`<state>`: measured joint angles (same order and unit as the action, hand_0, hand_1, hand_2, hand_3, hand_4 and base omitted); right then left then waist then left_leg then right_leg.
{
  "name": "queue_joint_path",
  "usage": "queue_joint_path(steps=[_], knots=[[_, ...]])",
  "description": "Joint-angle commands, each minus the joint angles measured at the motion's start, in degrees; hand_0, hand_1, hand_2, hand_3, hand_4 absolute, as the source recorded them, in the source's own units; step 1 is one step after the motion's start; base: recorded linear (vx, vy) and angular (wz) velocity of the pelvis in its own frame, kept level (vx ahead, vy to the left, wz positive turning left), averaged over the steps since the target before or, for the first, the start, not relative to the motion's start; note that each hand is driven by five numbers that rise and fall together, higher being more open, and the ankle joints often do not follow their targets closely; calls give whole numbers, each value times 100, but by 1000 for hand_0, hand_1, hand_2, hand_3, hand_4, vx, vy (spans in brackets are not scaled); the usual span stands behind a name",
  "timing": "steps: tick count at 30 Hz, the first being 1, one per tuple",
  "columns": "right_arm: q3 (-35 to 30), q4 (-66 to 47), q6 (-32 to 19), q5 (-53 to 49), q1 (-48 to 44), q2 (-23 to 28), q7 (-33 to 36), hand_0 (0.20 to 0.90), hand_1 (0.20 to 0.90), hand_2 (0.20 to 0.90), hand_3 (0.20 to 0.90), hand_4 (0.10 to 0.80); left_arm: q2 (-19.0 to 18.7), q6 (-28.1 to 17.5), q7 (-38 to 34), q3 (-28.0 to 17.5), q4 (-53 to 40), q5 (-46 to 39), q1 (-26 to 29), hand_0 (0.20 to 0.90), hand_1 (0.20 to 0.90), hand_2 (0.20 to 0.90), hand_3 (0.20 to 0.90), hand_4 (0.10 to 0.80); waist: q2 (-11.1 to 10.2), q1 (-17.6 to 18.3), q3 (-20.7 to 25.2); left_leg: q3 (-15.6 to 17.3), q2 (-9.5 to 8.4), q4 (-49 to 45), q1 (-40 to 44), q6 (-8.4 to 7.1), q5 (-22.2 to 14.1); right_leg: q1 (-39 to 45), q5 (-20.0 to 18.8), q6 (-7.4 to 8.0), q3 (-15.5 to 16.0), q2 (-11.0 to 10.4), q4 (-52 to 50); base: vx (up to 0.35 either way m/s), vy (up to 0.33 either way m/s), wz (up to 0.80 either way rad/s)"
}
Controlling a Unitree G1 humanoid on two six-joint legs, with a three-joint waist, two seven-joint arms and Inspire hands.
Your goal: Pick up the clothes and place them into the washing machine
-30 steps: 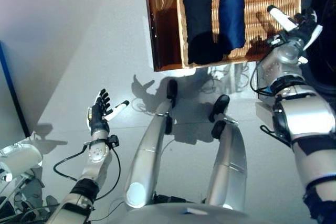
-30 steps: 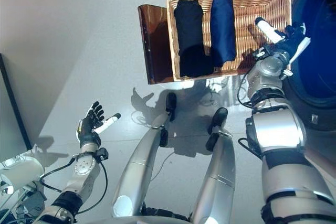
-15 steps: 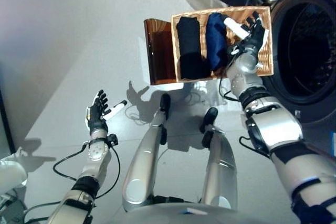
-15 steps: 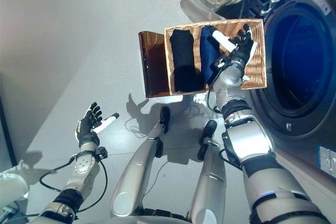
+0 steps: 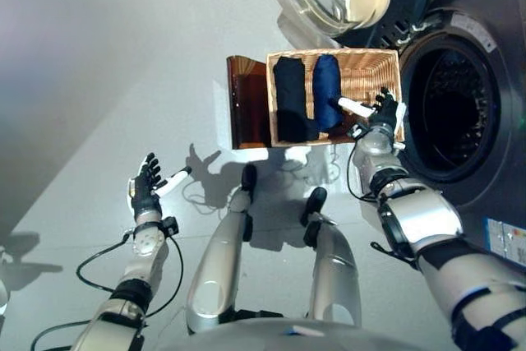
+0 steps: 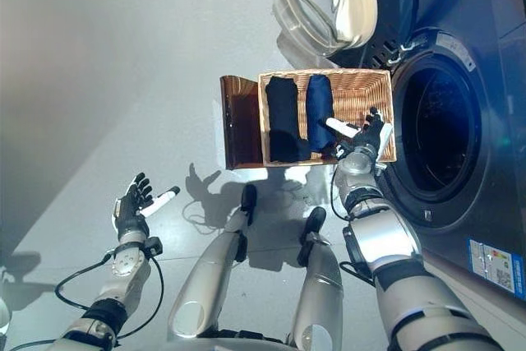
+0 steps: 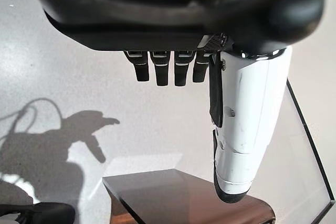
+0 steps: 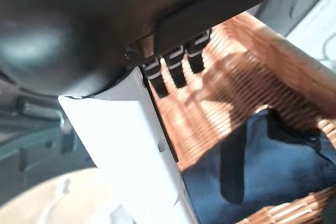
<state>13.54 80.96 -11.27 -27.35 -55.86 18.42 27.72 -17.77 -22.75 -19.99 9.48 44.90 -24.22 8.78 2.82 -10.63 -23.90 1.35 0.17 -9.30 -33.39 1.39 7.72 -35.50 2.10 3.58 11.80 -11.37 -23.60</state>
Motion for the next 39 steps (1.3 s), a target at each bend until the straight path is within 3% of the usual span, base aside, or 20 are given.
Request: queue_joint_path(steps=[1, 10, 16, 17, 19, 20, 21, 22, 39], knots=[[177, -31, -289, 262, -85, 277, 265, 900, 900, 900, 900, 800, -236, -377, -193, -256, -295, 59, -188, 900, 900, 900, 900, 800, 142, -178, 189, 94, -281, -308, -202, -207, -672, 246, -184, -53, 216, 130, 759, 0, 0, 0], [277, 5, -270, 202, -445, 367, 295, 900, 900, 900, 900, 800, -252, -521, -286, -247, -337, -148, 50, 900, 900, 900, 900, 800, 179, -267, -81, 87, -296, -670, -650, -210, -763, -120, -55, -72, 252, 49, 419, 12, 14, 6], [463, 391, -53, 397, -1171, 574, 440, 900, 900, 900, 900, 800, -320, -642, -478, -251, -553, -294, 414, 900, 900, 900, 900, 800, 244, -417, -331, 45, -340, -859, -1177, -241, -772, -566, 45, -84, 311, -33, 158, -13, 8, 17], [467, 404, -53, 395, -1193, 580, 434, 686, 686, 686, 686, 647, -315, -639, -484, -253, -556, -290, 426, 900, 900, 900, 900, 800, 245, -417, -331, 45, -340, -873, -1198, -241, -776, -587, 49, -85, 310, -35, 145, -42, 4, 16], [564, 469, 9, 459, -1499, 735, 465, 469, 469, 469, 469, 492, -326, -704, -569, -285, -655, -316, 540, 900, 900, 900, 900, 800, 313, -468, -474, 42, -348, -913, -1422, -248, -766, -803, 104, -95, 331, -71, 9, -38, 7, 12], [588, 495, 30, 473, -1585, 794, 465, 409, 409, 409, 409, 449, -324, -713, -586, -290, -695, -325, 550, 900, 900, 900, 900, 800, 343, -489, -528, 29, -363, -971, -1499, -251, -765, -877, 121, -100, 341, -91, -68, -32, 10, 14], [599, 517, 34, 492, -1658, 854, 486, 227, 227, 227, 227, 320, -327, -718, -610, -306, -706, -325, 583, 900, 900, 900, 900, 800, 361, -492, -567, 38, -377, -1026, -1585, -251, -773, -950, 157, -108, 339, -100, -142, -29, 17, 16], [605, 526, 45, 510, -1701, 893, 487, 200, 200, 200, 200, 300, -341, -722, -636, -294, -695, -323, 603, 900, 900, 900, 900, 800, 378, -489, -584, 30, -382, -1043, -1639, -248, -775, -1021, 169, -116, 339, -110, -181, -18, 22, 14], [547, 512, 139, 736, -1763, 1219, 689, 200, 200, 200, 200, 300, -267, -706, -787, -271, -684, -187, 345, 900, 900, 900, 900, 800, 509, -366, -577, 115, -400, -984, -1650, -229, -747, -1184, 71, -127, 193, -131, -161, -10, 12, 1]])
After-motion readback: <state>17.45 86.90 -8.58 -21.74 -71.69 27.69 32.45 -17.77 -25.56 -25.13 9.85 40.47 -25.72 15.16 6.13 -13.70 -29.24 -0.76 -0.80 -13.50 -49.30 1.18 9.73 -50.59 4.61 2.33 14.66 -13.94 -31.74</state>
